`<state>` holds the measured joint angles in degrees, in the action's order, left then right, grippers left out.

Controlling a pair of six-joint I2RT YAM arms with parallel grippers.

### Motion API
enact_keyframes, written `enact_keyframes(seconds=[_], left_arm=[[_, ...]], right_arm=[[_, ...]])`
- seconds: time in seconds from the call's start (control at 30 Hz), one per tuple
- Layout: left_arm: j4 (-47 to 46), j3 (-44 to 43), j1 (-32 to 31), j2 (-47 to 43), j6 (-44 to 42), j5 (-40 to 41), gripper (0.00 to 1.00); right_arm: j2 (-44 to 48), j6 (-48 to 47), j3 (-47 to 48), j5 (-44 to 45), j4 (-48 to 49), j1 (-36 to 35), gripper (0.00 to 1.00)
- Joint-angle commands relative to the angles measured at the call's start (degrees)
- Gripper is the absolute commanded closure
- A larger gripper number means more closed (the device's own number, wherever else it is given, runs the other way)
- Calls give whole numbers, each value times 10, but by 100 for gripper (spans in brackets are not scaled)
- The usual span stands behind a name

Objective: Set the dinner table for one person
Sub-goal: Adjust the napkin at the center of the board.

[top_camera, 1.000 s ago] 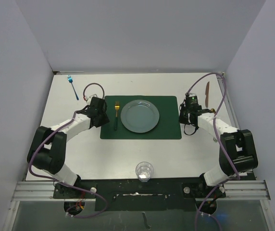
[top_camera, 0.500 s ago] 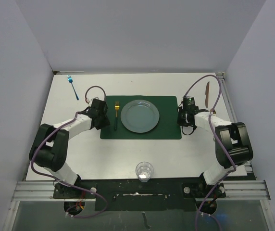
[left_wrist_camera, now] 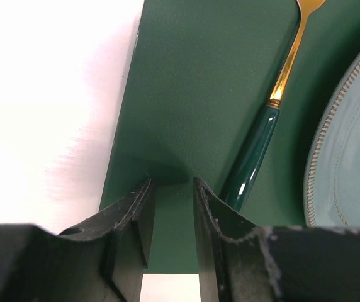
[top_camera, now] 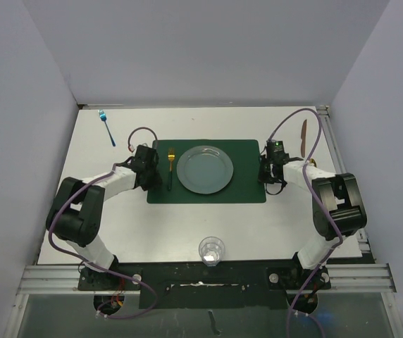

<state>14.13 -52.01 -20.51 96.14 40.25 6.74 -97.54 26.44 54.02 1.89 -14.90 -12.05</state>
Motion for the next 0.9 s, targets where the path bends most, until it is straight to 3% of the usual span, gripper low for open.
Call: enact_keyframes(seconds=[0.0,0.6,0.73,0.87], left_arm=[[-9,-5,2,21,-11,-17,74],[-2,-15,2,24,-19,-12,74],[4,-18,2,10,-21,-2,68],[12,-23,2,-20,-19,6,56]], right_arm=[[-17,2,21,-3,22,0,95],[-17,-2,22,-5,13,0,95],[2,-5,21,-7,1,0,94],[42,-8,20,-10,-8,0,84]])
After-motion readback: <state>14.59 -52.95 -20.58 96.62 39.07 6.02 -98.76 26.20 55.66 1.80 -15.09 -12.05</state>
